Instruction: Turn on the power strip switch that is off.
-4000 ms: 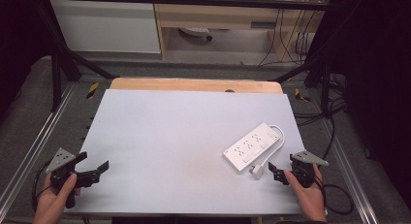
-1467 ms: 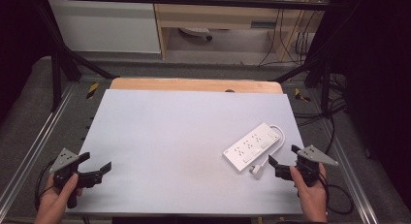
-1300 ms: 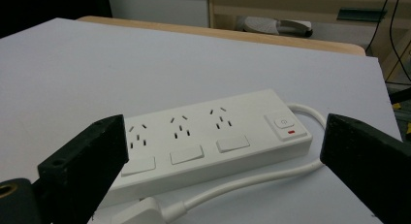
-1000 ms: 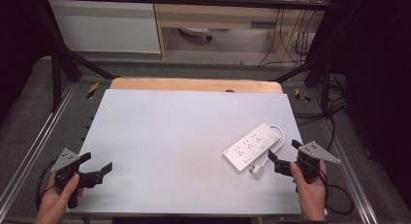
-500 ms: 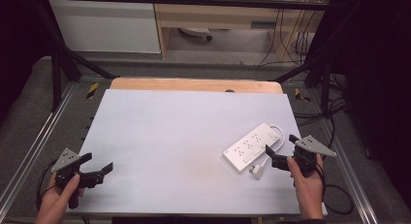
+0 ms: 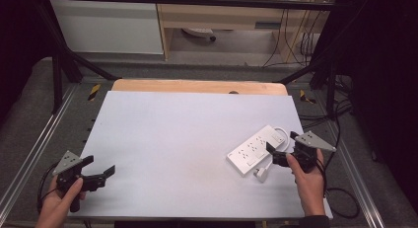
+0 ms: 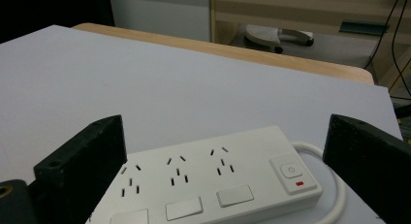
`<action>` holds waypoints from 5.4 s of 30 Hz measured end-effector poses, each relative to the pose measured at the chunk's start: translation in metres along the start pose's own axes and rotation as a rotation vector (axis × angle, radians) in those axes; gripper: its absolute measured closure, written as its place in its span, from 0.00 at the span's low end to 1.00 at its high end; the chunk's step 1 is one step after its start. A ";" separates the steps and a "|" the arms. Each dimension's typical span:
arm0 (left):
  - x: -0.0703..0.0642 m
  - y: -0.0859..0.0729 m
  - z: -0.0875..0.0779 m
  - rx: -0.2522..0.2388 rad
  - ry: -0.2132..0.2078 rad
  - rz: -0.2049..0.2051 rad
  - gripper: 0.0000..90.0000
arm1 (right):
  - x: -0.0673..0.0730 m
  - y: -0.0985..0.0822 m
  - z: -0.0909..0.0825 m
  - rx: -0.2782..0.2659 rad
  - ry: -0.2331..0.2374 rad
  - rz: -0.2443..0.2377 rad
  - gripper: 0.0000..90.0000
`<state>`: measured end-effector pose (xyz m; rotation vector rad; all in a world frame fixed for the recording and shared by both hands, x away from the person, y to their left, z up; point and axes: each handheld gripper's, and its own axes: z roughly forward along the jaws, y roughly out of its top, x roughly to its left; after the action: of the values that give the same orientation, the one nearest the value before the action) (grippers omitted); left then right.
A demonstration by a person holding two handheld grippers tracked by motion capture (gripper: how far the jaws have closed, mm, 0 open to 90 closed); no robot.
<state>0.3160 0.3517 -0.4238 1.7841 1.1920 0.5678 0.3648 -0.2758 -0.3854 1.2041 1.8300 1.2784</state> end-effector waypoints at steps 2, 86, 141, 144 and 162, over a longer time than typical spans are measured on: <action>0.000 0.000 0.000 0.003 -0.002 -0.003 0.08 | 0.001 0.001 0.003 0.002 0.000 0.000 0.03; -0.002 0.001 0.000 -0.004 -0.008 0.027 0.08 | -0.001 -0.033 0.037 0.150 0.022 -0.024 1.00; -0.003 0.001 0.001 0.002 -0.016 0.035 0.08 | 0.004 -0.043 0.045 0.233 0.071 -0.008 1.00; -0.003 0.001 0.001 0.002 -0.017 0.035 0.08 | 0.004 -0.043 0.045 0.233 0.072 -0.008 1.00; -0.003 0.001 0.001 0.004 -0.015 0.037 0.08 | 0.004 -0.044 0.046 0.231 0.076 -0.009 1.00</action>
<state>0.3164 0.3481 -0.4231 1.8141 1.1521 0.5729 0.3871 -0.2598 -0.4426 1.2800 2.0811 1.1453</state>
